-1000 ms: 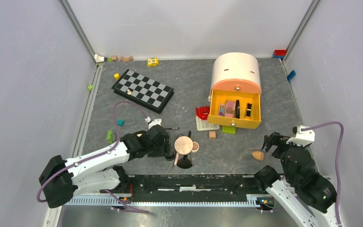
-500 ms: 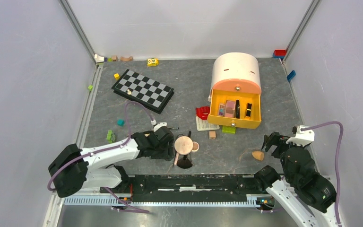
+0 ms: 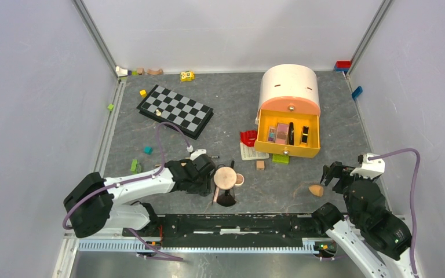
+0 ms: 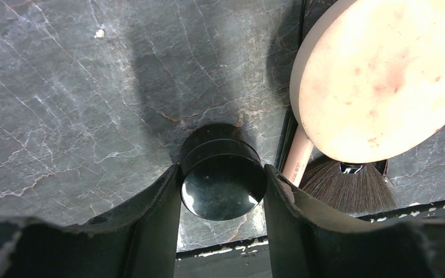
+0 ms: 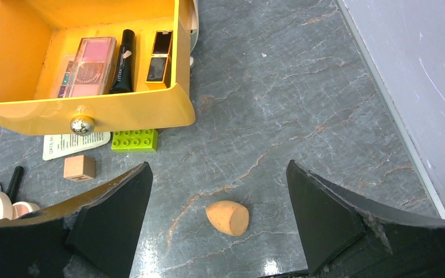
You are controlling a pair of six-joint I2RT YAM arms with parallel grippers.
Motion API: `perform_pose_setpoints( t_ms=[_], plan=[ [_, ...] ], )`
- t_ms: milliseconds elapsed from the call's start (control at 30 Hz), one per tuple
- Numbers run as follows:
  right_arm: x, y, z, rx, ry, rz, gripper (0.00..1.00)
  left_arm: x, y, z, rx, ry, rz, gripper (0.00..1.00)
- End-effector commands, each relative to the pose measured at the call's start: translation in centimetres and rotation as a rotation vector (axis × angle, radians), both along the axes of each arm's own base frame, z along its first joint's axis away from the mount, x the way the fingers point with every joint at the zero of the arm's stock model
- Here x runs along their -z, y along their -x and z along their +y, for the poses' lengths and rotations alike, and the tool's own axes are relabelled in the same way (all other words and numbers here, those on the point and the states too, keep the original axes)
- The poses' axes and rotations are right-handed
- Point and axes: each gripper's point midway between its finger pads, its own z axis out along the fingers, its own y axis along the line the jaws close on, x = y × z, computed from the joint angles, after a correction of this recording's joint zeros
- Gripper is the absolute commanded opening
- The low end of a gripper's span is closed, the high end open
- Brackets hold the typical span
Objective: Organize the makeup
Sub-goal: Pick up the makeup from the center of the board.
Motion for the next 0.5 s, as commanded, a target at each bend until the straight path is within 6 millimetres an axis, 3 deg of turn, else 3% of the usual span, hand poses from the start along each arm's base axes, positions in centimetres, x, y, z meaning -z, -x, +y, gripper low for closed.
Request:
perform_pose_setpoints(
  t_ms=[0, 133, 467],
  plan=[
    [-0.6, -0.3, 0.2, -0.011, -0.011, -0.033, 0.93, -1.3, -1.2, -0.1, 0.014, -0.024, -0.052, 0.49],
    [-0.6, -0.2, 0.2, -0.011, -0.013, -0.035, 0.93, -2.5, -1.7, -0.1, 0.005, -0.027, -0.08, 0.4],
    [-0.5, -0.3, 0.3, -0.012, -0.013, -0.031, 0.93, -9.0, -3.3, -1.4, 0.012, 0.072, -0.193, 0.4]
  ],
)
